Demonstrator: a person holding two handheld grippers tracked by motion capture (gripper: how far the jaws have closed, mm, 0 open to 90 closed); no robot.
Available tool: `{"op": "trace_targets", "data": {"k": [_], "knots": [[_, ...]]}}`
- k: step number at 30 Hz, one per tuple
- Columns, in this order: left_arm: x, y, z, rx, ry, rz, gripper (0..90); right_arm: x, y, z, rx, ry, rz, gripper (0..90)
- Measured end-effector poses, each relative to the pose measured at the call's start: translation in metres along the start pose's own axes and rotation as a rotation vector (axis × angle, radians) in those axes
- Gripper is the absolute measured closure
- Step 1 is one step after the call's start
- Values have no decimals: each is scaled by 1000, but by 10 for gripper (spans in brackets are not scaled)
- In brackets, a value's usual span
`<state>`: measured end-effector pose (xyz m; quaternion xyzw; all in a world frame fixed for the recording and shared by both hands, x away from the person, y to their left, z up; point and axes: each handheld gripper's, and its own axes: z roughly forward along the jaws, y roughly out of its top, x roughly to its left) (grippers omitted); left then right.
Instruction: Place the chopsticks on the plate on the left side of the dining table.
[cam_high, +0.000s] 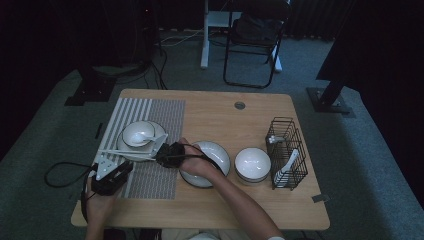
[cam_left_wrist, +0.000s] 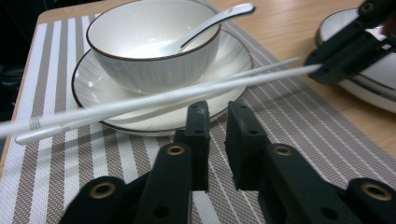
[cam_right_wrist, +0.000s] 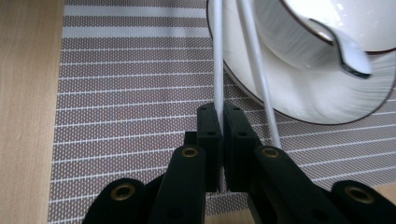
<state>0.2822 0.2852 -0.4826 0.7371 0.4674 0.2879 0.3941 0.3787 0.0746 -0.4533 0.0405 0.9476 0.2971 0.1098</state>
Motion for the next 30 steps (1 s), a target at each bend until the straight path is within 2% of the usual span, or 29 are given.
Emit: {"op": "trace_targets", "data": {"k": [4,13,22,26,30], "knots": [[2,1,9,8,3,-10,830,0,2,6,8,7,-3,868],[1,5,23,30,-11,-2,831,-5,4,17,25,12,9,867],[1,6,33,51,-15,-5,837,-9,1,19,29,4,20,866],[-1,7,44,66,-13,1,840,-10,0,21,41,-15,18,859],[-2,9,48,69,-21,-1,849,-10,-1,22,52,-32,26,845]]}}
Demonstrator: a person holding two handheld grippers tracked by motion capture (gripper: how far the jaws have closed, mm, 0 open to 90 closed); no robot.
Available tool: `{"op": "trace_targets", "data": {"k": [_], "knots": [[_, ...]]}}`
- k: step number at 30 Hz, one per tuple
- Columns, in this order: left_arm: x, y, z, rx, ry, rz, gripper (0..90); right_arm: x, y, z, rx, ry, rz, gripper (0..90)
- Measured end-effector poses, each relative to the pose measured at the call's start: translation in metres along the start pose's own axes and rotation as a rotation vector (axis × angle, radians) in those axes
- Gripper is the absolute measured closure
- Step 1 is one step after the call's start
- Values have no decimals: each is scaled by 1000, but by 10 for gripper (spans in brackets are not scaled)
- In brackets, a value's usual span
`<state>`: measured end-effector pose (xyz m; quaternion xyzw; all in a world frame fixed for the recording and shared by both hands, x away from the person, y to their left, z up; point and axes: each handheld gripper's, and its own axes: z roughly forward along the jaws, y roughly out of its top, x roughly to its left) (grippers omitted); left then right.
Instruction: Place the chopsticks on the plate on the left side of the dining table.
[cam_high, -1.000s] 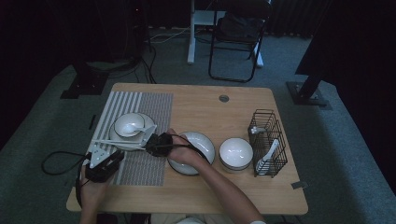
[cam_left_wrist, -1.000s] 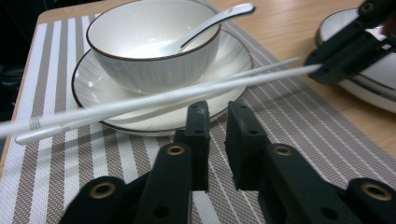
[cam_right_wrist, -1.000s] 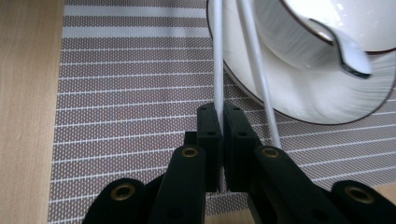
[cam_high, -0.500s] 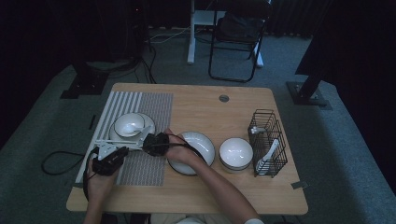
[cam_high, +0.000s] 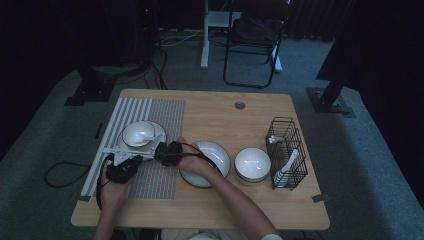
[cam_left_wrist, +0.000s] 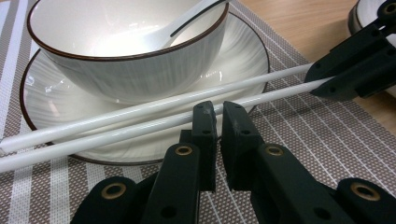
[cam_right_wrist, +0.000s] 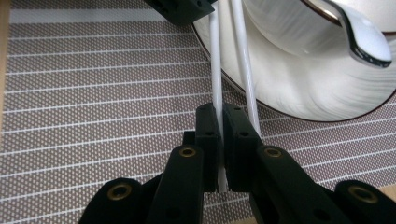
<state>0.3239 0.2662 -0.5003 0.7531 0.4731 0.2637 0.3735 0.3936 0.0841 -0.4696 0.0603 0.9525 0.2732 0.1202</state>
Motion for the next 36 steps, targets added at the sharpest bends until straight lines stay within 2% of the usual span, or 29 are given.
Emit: {"op": "trace_targets", "data": {"k": [4,8,11,18,25,29,36], "knots": [[-2,2,1,1,0,8,848,-2,-2,-4,-7,-5,12,772],[-2,4,3,2,-1,5,848,-5,-3,-15,-50,-13,37,754],[-2,5,5,5,-3,5,848,-9,-4,-21,-60,-29,56,738],[-1,6,7,9,-10,-2,848,-13,-6,-14,-40,-49,82,667],[0,7,9,12,-15,-11,847,-12,0,-3,-8,-54,70,656],[1,7,10,10,-13,-12,842,-13,1,3,9,-49,79,658],[1,7,10,10,-13,-15,839,-12,1,6,28,-64,71,754]]}}
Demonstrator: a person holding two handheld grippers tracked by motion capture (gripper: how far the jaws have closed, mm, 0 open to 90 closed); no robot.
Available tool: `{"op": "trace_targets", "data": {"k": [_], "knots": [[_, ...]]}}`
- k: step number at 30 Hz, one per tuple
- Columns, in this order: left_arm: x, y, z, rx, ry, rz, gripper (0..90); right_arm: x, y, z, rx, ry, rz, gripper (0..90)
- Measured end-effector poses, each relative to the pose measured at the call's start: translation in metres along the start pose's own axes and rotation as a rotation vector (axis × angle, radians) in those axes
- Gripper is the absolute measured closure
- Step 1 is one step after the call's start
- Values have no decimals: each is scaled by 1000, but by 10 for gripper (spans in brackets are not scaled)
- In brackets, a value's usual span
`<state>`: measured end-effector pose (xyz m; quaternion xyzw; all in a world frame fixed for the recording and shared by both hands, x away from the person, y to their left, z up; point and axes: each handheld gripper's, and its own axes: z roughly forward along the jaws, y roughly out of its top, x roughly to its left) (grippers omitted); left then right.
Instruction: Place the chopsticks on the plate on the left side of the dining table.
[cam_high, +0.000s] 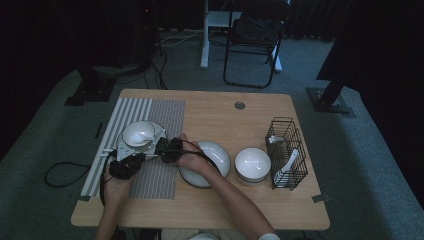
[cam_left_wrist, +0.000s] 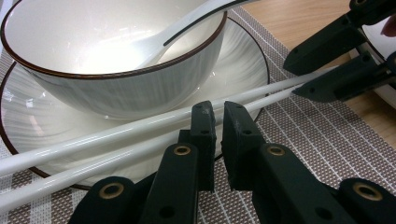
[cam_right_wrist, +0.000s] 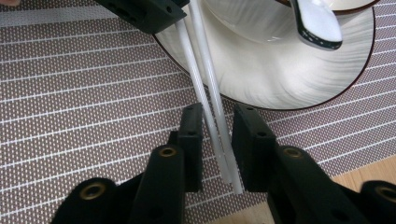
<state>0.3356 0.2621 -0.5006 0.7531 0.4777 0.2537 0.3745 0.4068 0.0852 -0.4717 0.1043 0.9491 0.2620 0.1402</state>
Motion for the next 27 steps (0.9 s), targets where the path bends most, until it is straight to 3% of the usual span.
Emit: {"op": "trace_targets", "data": {"k": [14,27], "knots": [[4,-1,-5,-7,10,-8,826,-3,-2,-3,-7,-4,19,790],[25,-11,-23,-23,74,-62,812,-7,-6,-2,0,-8,36,749]]}}
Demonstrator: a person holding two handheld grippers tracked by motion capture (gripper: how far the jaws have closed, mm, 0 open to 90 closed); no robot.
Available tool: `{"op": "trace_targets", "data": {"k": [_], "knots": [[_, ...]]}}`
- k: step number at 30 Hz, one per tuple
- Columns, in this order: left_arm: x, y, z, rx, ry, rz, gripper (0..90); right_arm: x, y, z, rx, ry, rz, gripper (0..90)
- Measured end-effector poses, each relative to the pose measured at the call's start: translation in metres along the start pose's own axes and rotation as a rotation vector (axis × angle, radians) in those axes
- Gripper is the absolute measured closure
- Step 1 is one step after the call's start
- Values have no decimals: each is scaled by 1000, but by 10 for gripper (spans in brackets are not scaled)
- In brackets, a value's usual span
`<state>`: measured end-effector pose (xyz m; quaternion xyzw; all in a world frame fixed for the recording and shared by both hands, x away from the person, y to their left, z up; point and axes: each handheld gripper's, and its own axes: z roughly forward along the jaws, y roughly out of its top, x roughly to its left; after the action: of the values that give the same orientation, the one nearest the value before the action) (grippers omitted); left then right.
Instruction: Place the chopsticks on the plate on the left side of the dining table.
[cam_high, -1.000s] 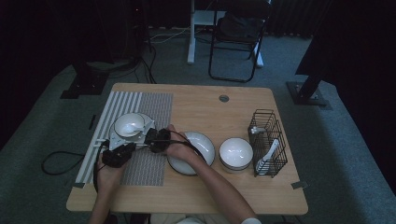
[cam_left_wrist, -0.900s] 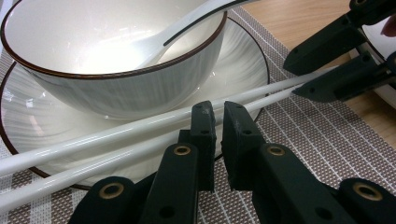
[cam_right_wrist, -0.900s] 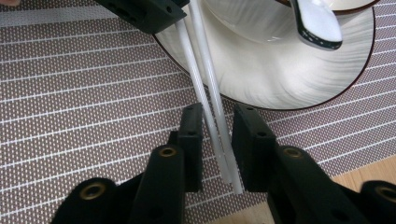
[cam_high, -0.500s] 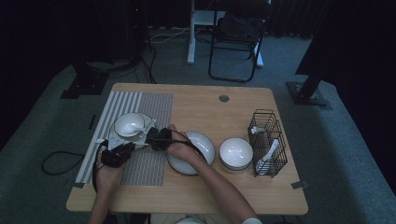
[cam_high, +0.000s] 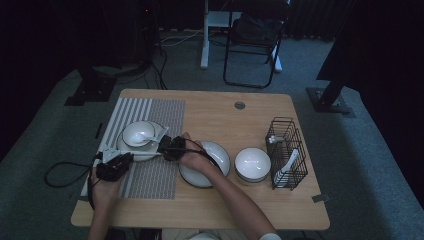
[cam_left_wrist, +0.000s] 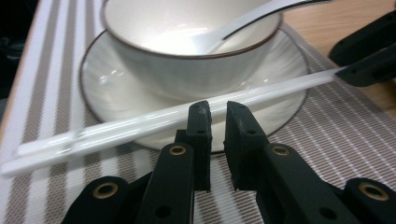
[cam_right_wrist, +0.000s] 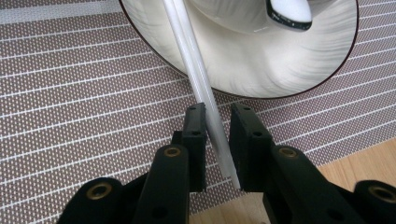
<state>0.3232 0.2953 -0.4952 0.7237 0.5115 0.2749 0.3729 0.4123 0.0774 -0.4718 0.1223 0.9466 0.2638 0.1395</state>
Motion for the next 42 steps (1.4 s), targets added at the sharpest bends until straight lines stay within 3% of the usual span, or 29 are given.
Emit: {"op": "trace_targets", "data": {"k": [8,15,21,26,30,35,42], "knots": [[10,-4,1,6,34,-25,813,-2,-4,0,1,1,9,683],[11,-4,-1,-1,44,-25,809,-6,-7,-23,-73,2,32,606],[17,-4,-4,-11,65,-35,798,-20,-19,-54,-181,-35,157,577],[29,-2,-10,-22,102,-41,783,-20,-31,-71,-221,-65,217,567],[43,4,-18,-42,145,-55,767,-9,-37,-80,-241,-69,200,559],[63,7,-20,-30,201,-72,756,6,-44,-85,-248,-85,157,554],[77,1,-15,-17,252,-97,744,16,-49,-86,-241,-96,128,552]]}}
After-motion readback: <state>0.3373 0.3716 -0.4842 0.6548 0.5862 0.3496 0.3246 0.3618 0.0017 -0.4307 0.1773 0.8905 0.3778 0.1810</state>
